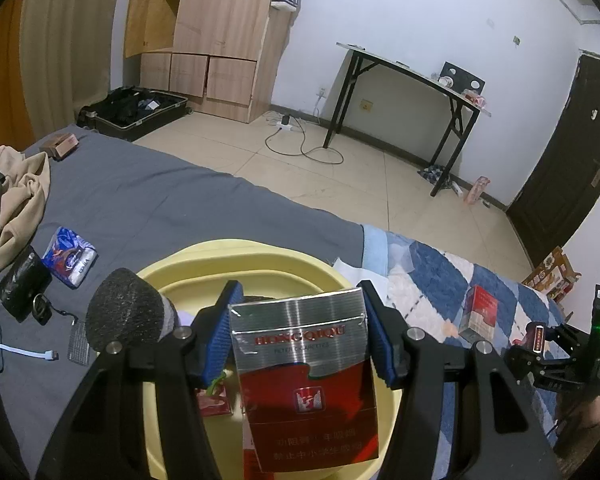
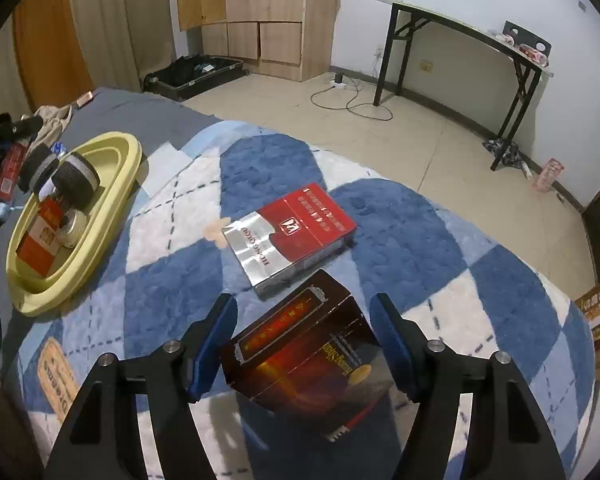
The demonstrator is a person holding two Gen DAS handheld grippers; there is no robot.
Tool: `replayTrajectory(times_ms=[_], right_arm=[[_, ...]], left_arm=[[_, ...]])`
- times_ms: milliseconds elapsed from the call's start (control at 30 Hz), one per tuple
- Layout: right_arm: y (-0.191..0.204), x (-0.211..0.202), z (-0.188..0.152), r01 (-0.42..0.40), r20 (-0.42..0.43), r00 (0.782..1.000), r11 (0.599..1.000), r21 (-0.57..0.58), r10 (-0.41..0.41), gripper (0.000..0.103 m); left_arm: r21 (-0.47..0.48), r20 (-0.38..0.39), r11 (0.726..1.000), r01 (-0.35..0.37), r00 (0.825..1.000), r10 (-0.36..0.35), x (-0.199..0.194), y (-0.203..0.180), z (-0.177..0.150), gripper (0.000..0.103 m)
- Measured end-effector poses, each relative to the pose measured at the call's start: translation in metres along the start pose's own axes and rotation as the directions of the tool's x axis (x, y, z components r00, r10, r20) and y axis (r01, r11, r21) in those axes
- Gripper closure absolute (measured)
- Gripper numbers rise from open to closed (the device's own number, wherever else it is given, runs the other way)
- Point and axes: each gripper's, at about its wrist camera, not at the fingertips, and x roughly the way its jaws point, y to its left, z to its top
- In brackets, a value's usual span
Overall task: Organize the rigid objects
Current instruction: 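Carry the dark brown pack to the yellow tray and open the right tool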
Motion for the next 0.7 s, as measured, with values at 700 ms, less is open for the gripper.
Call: replayTrajectory(times_ms=[700], right_arm=[[0.243,0.008,0.069,-0.446,-0.019,0.884,0.830,-0.334,0.467,0.039]], left_arm=[[-0.172,-0.011,0.985,0.018,1.000,-0.020,0.011,0.074,-0.004,0.043]])
